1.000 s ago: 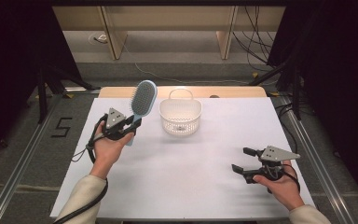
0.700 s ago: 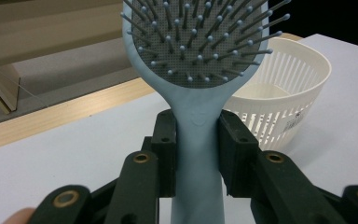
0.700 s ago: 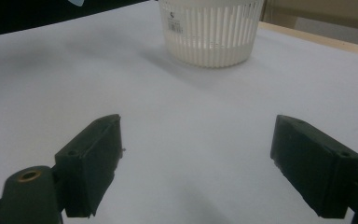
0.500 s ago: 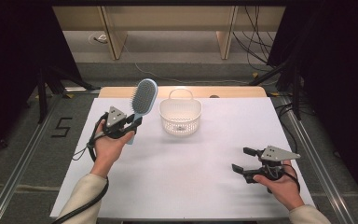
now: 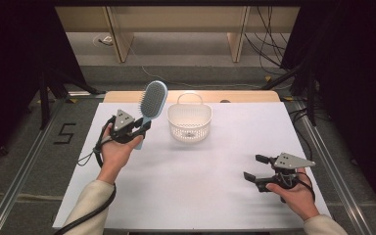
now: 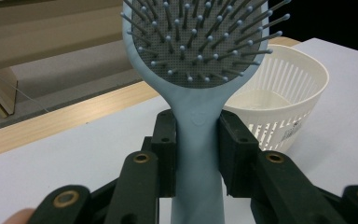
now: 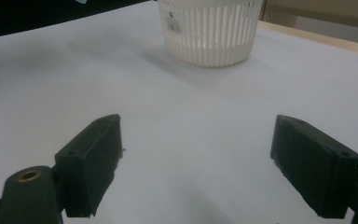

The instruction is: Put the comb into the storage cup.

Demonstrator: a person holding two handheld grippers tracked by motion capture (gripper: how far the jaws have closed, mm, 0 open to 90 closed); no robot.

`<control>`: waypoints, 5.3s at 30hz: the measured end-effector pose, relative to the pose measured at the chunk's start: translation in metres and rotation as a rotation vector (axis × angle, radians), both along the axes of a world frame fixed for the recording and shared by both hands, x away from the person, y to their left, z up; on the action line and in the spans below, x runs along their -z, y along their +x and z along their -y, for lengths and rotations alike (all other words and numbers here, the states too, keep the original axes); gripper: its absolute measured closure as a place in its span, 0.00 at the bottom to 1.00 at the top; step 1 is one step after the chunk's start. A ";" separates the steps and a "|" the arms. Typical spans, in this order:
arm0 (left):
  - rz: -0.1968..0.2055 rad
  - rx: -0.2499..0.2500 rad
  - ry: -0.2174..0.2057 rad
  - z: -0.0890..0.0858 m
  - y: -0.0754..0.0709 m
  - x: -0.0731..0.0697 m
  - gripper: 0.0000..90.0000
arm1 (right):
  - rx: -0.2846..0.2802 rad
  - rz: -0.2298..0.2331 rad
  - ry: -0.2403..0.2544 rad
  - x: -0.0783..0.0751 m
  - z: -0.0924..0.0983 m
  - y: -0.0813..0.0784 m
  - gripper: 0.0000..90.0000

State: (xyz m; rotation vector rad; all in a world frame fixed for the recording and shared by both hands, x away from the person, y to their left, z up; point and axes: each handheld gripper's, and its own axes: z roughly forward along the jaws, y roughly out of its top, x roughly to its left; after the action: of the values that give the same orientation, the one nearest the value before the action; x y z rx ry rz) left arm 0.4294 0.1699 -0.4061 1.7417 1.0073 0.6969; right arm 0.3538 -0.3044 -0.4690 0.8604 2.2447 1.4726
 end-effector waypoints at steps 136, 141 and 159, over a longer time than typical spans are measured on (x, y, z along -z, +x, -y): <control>0.078 0.096 -0.037 0.047 0.037 -0.025 0.78 | 0.000 0.005 0.004 0.000 0.001 0.000 0.19; 0.079 0.099 -0.040 0.049 0.038 -0.027 0.78 | 0.000 0.004 0.004 0.000 0.001 0.000 0.19; 0.083 0.101 -0.038 0.052 0.040 -0.031 0.78 | 0.000 0.004 0.003 0.000 0.001 0.000 0.19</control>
State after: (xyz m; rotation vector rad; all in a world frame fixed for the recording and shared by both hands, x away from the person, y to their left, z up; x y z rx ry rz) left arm 0.4698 0.1184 -0.3750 1.7039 0.8643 0.6755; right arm 0.3538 -0.3051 -0.4689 0.8576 2.2398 1.4772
